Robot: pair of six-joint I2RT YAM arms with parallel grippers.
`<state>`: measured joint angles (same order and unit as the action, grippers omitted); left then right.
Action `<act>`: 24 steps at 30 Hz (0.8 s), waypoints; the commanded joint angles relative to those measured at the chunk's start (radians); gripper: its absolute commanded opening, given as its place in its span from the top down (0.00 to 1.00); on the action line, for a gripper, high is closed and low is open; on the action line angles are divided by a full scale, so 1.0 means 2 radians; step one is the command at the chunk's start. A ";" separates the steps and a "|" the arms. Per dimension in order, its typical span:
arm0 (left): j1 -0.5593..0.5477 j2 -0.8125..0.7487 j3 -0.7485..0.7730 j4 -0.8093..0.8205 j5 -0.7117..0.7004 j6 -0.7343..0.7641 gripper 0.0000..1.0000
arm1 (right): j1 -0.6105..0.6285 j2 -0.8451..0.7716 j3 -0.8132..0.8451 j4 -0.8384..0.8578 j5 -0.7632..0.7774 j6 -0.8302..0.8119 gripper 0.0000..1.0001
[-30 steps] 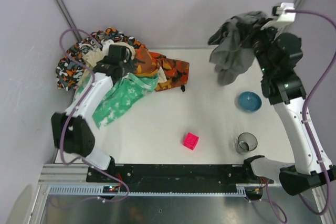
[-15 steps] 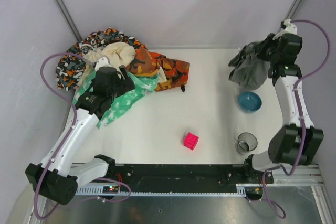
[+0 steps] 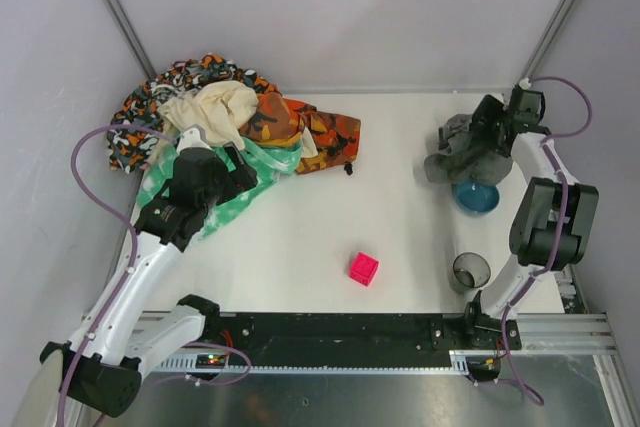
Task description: Pick out a specific cloth from the pile
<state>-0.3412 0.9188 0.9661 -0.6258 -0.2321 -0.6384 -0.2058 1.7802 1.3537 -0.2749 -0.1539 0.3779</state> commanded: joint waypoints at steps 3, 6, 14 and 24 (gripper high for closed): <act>-0.003 -0.020 -0.017 0.006 0.020 -0.015 0.00 | 0.002 -0.143 0.030 -0.040 0.054 -0.020 0.01; -0.003 -0.028 -0.025 0.005 0.023 -0.018 0.00 | 0.002 -0.210 0.029 -0.071 0.066 -0.026 0.01; -0.004 -0.044 -0.049 0.001 0.051 -0.020 0.00 | 0.006 -0.432 -0.106 -0.084 -0.037 -0.004 0.01; -0.004 -0.070 -0.082 0.000 0.060 -0.027 0.00 | 0.011 -0.654 -0.276 -0.061 -0.052 0.014 0.00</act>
<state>-0.3447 0.8024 0.8150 -0.6327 -0.1337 -0.6754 -0.1867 0.5484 0.8474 -0.4213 -0.2455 0.3931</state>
